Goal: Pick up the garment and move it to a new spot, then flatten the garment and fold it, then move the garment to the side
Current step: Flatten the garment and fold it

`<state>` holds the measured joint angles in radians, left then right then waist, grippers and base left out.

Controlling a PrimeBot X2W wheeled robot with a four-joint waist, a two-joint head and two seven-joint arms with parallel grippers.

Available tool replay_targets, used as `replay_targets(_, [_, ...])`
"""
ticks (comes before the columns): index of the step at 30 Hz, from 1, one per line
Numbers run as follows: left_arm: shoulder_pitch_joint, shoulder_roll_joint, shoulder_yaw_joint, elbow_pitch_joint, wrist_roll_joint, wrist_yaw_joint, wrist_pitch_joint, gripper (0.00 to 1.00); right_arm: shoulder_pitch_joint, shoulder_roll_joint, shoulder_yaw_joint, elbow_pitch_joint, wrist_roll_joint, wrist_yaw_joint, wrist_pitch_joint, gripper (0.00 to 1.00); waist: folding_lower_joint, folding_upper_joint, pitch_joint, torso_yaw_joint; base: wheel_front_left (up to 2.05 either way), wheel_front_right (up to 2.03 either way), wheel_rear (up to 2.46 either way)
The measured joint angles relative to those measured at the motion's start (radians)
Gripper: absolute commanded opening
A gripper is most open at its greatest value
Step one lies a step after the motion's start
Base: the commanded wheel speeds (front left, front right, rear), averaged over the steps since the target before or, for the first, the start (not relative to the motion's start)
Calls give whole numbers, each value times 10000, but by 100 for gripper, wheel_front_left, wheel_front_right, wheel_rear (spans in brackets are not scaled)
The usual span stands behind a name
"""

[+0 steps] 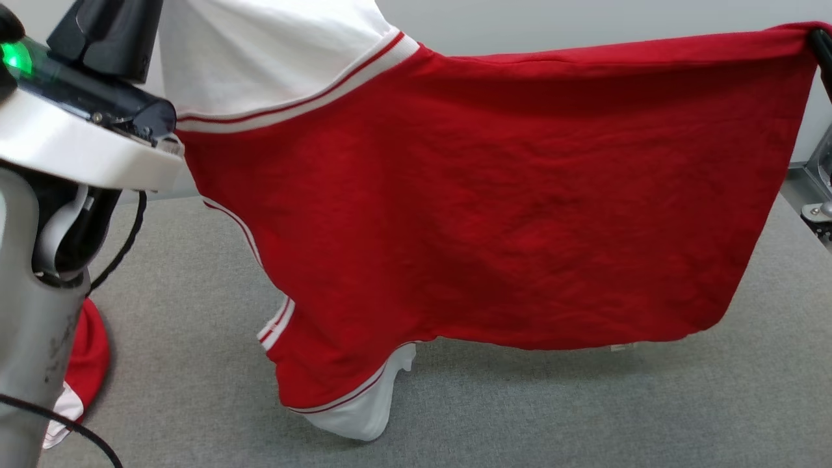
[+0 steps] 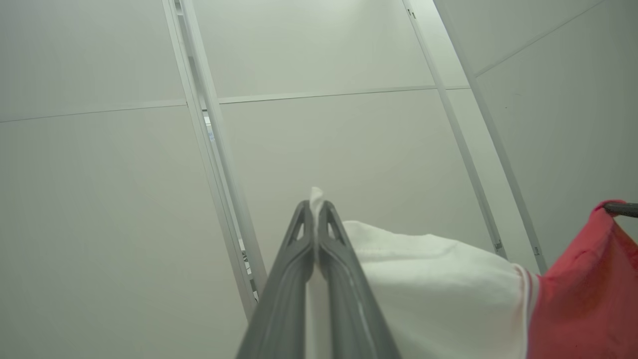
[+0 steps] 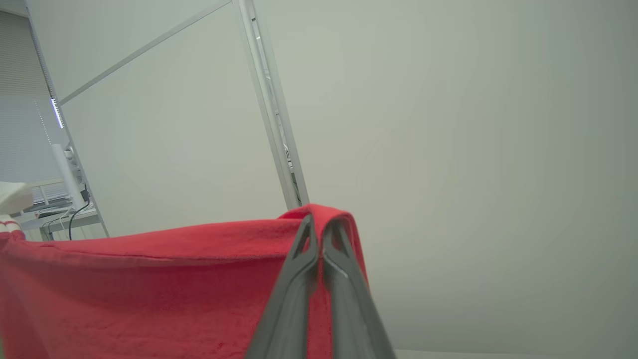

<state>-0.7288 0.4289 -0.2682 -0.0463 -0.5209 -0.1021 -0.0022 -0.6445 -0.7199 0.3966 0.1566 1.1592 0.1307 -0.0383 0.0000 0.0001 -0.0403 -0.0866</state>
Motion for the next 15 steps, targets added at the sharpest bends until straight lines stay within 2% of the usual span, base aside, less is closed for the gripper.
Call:
replay_targets(6, [-1701, 31, -594, 1407, 435, -173, -341, 0, -1270, 711, 443, 966, -282, 0, 401, 0, 0, 0, 553, -8, 0, 0, 0])
replay_targets(13, [-5191, 115, -1695, 3758, 1597, -265, -1400, 0, -4149, 1804, 951, 2706, -1193, 0, 604, 0, 0, 0, 2097, 37, 0, 0, 0])
replay_targets(14, [-5768, 109, -1860, 4165, 1778, -274, -1645, 0, -4632, 1965, 1011, 3024, -1356, 0, 558, 0, 0, 0, 2388, 45, 0, 0, 0])
replay_targets(15, [-8608, 8, -2545, 5939, 3170, -274, -2499, 0, -6998, 2656, 1329, 4531, -2176, 0, -115, 0, 0, 0, 3880, 70, 0, 0, 0])
